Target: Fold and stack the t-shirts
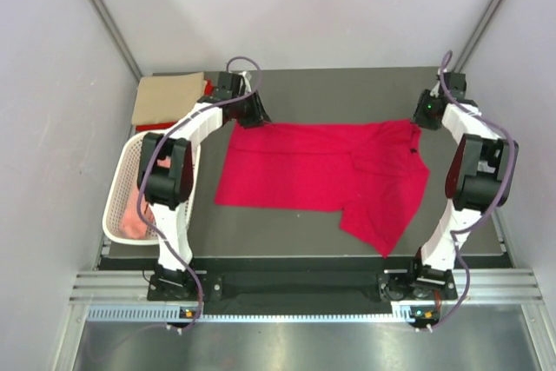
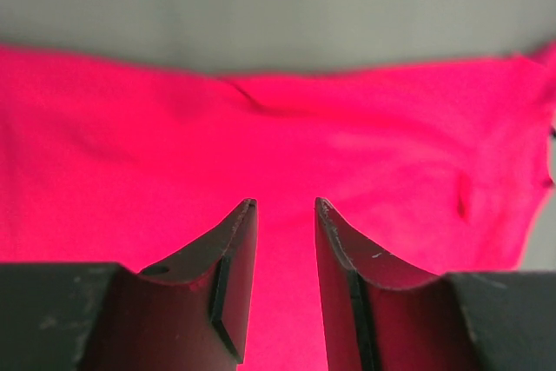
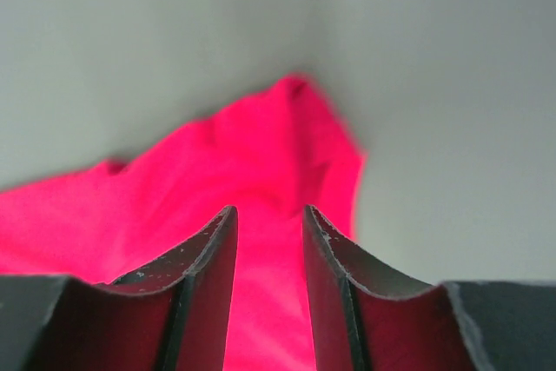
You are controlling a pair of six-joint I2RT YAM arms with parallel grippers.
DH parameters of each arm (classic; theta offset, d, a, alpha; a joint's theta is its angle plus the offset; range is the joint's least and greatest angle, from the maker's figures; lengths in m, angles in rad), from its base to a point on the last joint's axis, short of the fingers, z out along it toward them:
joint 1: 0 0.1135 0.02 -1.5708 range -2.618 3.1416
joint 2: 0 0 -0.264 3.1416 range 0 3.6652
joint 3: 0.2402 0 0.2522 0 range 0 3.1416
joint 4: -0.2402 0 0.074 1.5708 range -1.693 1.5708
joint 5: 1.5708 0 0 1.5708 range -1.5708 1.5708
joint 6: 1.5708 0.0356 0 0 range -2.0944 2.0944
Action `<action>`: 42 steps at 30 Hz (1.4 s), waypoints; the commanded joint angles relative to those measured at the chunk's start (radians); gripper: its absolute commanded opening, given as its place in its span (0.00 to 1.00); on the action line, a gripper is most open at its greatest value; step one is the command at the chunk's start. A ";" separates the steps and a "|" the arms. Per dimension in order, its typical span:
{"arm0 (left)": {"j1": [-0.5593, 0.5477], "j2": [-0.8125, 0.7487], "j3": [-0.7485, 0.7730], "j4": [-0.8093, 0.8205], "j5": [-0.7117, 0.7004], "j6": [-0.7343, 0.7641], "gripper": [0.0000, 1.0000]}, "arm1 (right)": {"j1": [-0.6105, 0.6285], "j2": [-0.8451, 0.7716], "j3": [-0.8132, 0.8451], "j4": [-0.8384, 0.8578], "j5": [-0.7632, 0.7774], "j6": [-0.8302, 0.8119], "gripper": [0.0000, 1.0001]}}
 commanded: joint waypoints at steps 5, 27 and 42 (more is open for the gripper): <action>0.042 0.202 0.189 0.019 -0.037 -0.011 0.38 | -0.065 0.166 0.153 0.060 -0.145 -0.016 0.34; 0.088 0.358 0.239 -0.004 -0.195 -0.021 0.38 | -0.148 0.185 0.001 0.359 -0.133 0.138 0.01; -0.003 0.021 0.214 -0.017 -0.039 -0.017 0.44 | -0.141 -0.091 0.012 -0.093 0.016 0.161 0.38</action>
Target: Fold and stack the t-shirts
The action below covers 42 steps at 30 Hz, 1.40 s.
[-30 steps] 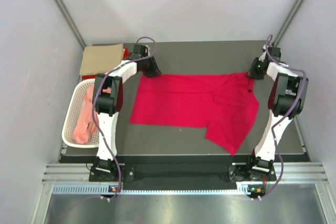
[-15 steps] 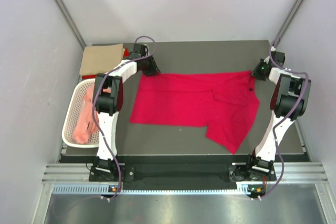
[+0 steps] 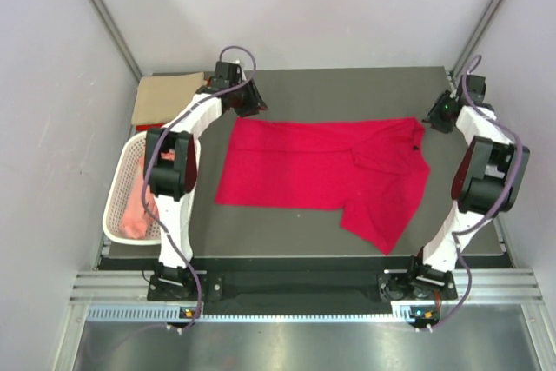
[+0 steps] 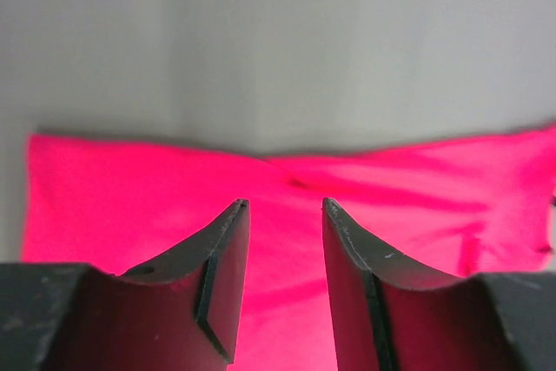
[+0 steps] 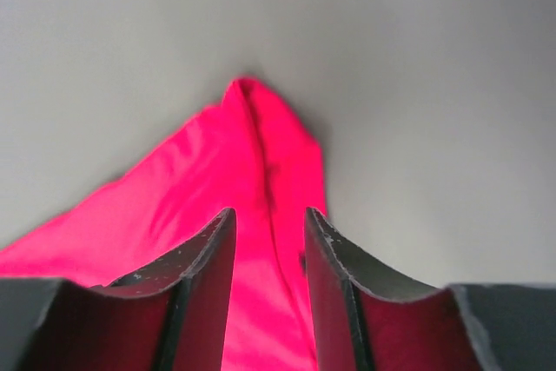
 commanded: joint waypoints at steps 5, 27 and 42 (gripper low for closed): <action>-0.236 -0.266 -0.142 0.076 0.035 0.020 0.43 | 0.009 -0.269 -0.202 -0.179 0.110 0.018 0.35; -0.514 -0.002 -0.123 0.397 -0.022 -0.218 0.38 | 0.061 -0.424 -0.514 -0.009 0.036 0.035 0.33; -0.527 0.070 -0.084 0.420 0.001 -0.244 0.39 | 0.070 -0.380 -0.548 0.019 0.033 0.041 0.31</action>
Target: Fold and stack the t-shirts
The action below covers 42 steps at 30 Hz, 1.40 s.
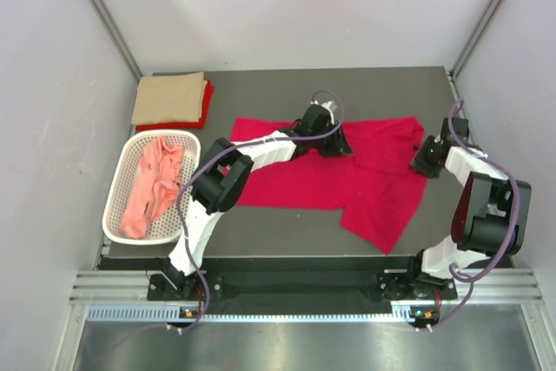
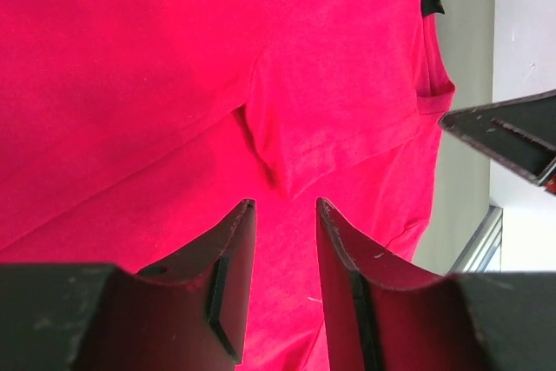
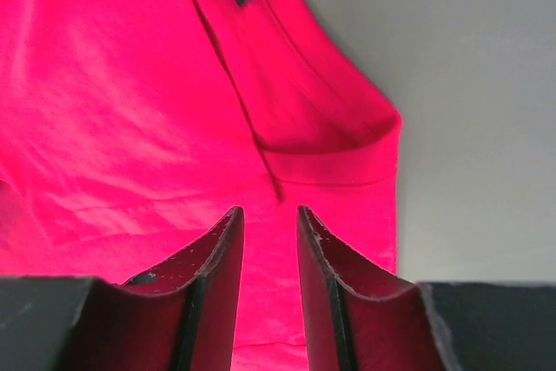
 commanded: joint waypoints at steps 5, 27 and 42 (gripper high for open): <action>-0.012 0.034 0.041 0.077 0.027 -0.025 0.39 | 0.019 0.029 -0.010 0.053 -0.010 0.021 0.31; -0.041 0.093 0.063 0.118 0.047 -0.064 0.39 | 0.020 0.063 -0.003 0.063 0.000 0.033 0.27; -0.044 0.132 0.071 0.127 0.041 -0.114 0.35 | 0.020 0.072 -0.003 0.073 -0.010 0.035 0.20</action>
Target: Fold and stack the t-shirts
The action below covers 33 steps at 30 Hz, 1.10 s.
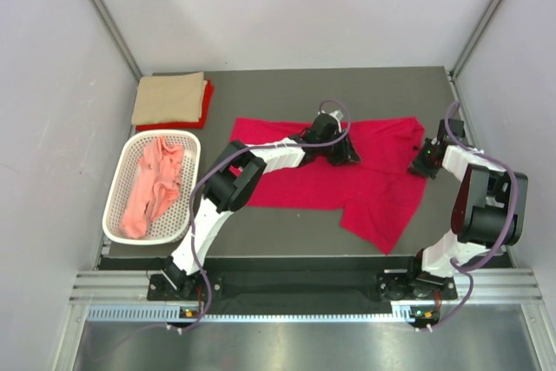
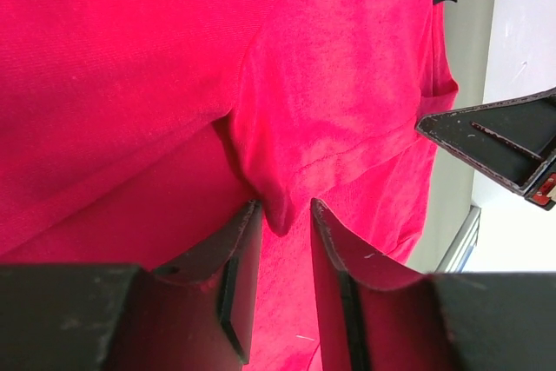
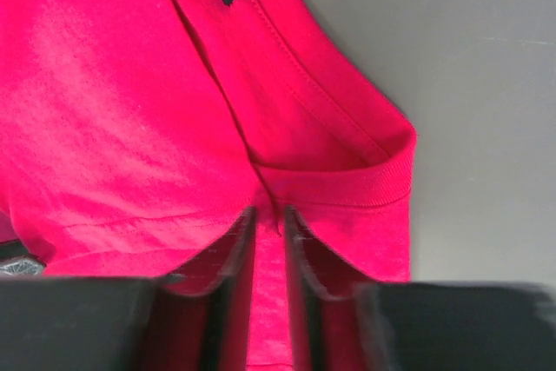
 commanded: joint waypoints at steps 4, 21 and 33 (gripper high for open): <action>-0.005 0.007 0.029 0.043 0.007 -0.009 0.22 | 0.010 -0.004 0.012 0.041 -0.010 0.009 0.06; -0.002 -0.024 0.110 -0.114 -0.008 0.010 0.00 | 0.012 -0.087 0.042 -0.023 -0.005 0.012 0.00; 0.004 0.002 0.152 -0.221 -0.007 0.034 0.00 | 0.014 -0.202 0.009 -0.134 0.069 0.038 0.00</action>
